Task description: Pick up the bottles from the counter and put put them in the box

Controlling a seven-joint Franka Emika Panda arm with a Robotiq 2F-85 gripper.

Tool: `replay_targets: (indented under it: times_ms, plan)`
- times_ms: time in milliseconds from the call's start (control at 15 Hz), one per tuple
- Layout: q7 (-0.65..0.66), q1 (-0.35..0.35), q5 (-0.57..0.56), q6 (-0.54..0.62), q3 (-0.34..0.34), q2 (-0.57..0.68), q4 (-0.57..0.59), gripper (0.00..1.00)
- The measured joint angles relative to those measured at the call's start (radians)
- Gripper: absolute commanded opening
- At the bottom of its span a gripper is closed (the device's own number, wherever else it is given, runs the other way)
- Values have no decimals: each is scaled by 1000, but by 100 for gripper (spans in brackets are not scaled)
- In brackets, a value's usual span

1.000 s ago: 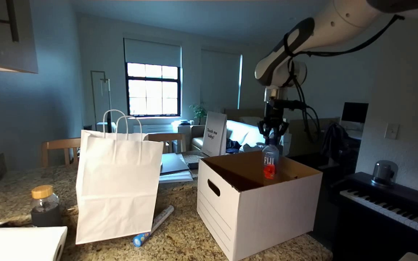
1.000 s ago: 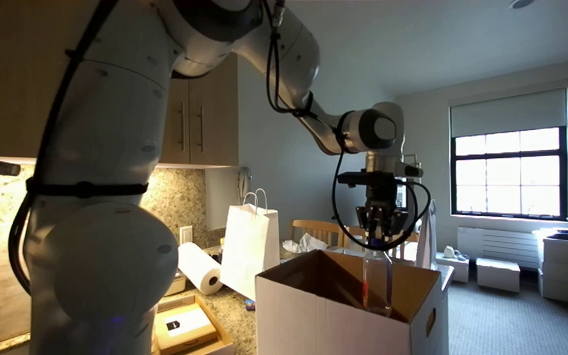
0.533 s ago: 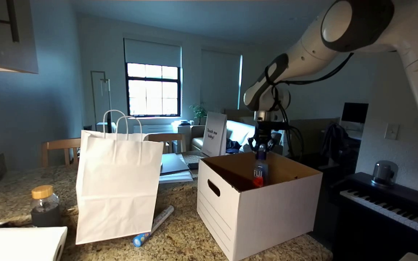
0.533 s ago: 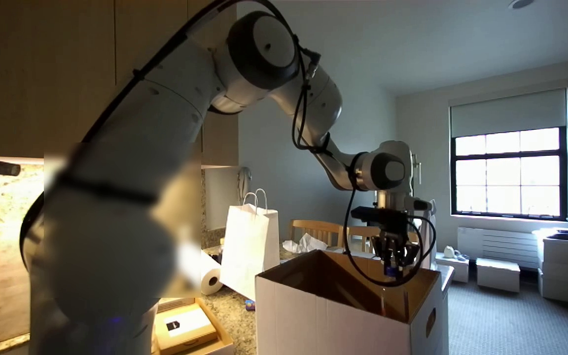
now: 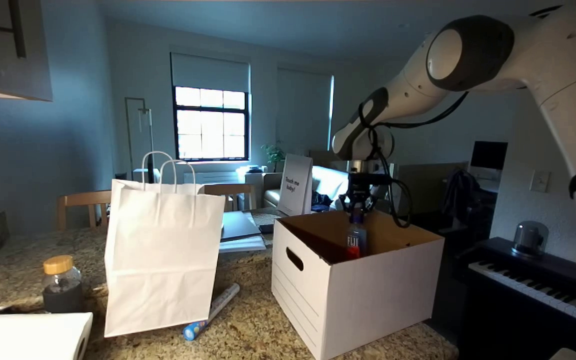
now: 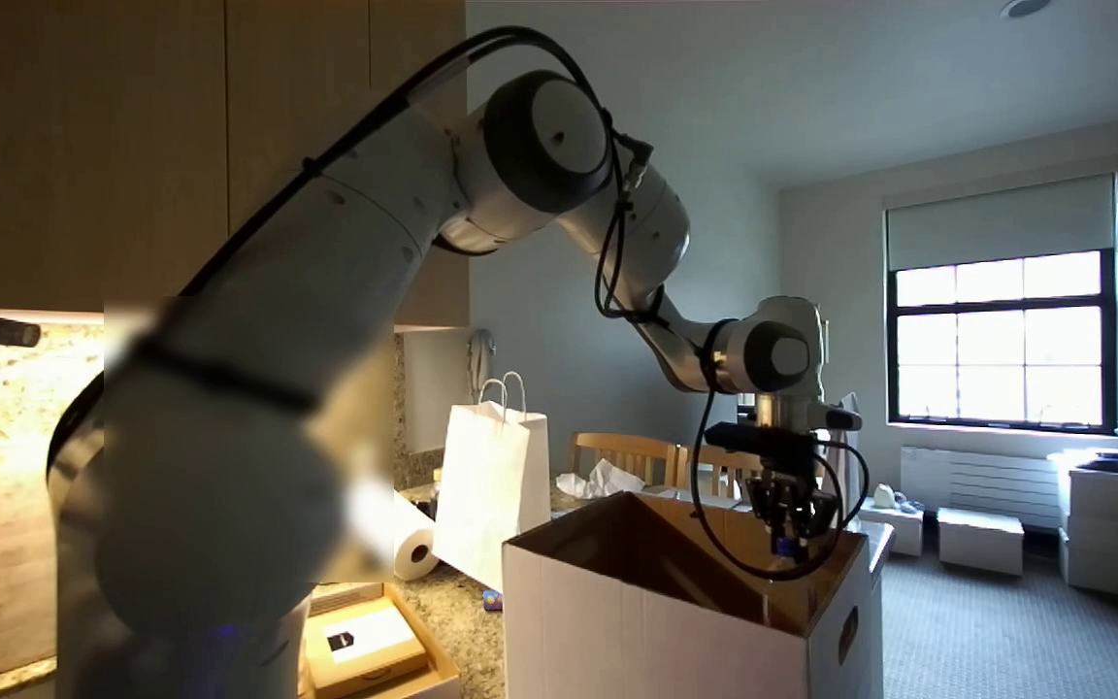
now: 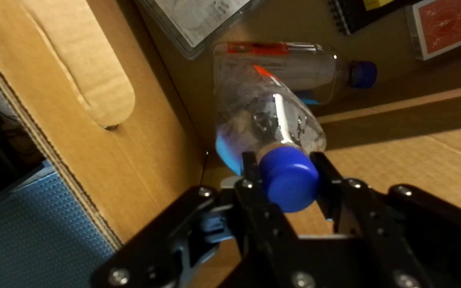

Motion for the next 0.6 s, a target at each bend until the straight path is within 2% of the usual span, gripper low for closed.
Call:
replay_targets:
  times_ms: [333, 600]
  plan:
    - [0, -20, 4, 0, 6, 0, 0, 97]
    - [0, -25, 5, 1, 8, -8, -4, 100]
